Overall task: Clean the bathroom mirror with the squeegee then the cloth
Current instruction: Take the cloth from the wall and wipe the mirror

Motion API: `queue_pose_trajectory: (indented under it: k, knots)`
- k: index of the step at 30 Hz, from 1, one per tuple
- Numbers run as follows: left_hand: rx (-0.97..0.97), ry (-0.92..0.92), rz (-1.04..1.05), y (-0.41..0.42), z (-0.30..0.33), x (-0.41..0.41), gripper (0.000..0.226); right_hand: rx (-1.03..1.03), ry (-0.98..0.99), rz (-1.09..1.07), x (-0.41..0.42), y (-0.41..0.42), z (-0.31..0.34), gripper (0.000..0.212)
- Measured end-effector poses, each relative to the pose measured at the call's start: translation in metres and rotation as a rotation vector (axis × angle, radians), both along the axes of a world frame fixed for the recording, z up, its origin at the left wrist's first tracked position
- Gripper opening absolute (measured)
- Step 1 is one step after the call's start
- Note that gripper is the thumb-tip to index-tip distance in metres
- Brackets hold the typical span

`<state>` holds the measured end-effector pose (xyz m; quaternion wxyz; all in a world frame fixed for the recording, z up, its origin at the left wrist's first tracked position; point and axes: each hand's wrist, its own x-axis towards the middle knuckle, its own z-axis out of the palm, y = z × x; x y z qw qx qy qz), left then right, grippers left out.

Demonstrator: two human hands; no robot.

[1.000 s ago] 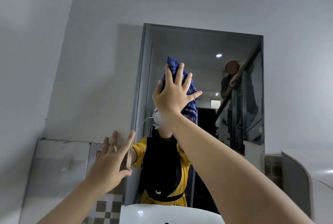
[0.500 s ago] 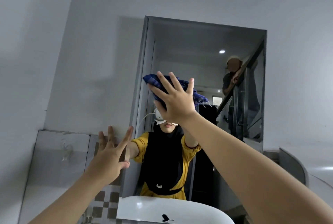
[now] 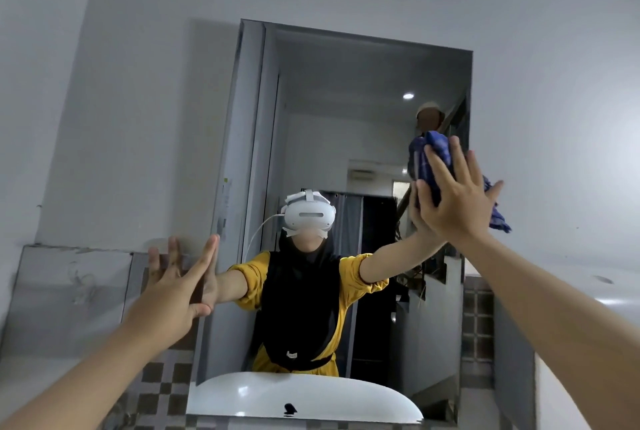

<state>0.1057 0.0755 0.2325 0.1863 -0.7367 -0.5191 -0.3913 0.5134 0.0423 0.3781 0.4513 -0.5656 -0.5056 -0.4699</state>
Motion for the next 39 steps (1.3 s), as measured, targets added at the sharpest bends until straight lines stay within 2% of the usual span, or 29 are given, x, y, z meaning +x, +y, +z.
queue_pose_trajectory:
  k: [4, 8, 17, 20, 24, 30, 36, 39]
  knots:
    - [0.003, -0.006, 0.008, 0.001, 0.001, -0.001, 0.117, 0.042, 0.204, -0.001, -0.004, 0.008, -0.014, 0.055]
    - [-0.054, -0.039, 0.102, -0.006, 0.000, 0.009, 0.097, 0.059, 0.409, 0.058, -0.034, 0.013, -0.029, 0.053]
    - [-0.097, -0.037, 0.017, -0.007, 0.001, 0.003, 0.101, 0.044, 0.491, 0.160, -0.119, 0.017, -0.059, 0.053]
    - [-0.046, -0.003, 0.002, -0.012, -0.006, -0.001, 0.097, 0.044, 0.483, 0.196, -0.158, 0.022, -0.061, 0.051]
    - [0.003, -0.012, -0.045, -0.015, -0.025, -0.006, 0.090, -0.025, 0.346, 0.216, -0.219, 0.027, -0.063, 0.052]
    - [0.063, -0.001, -0.044, -0.005, -0.049, -0.007, 0.114, -0.080, 0.031, 0.298, -0.295, 0.038, -0.072, 0.051]
    - [0.081, 0.000, -0.037, 0.005, -0.056, -0.009, 0.112, -0.134, -0.425, 0.234, -0.274, 0.040, -0.082, 0.053]
    - [0.103, -0.009, -0.043, 0.007, -0.055, -0.009, 0.108, -0.173, -0.546, 0.190, -0.242, 0.036, -0.083, 0.053]
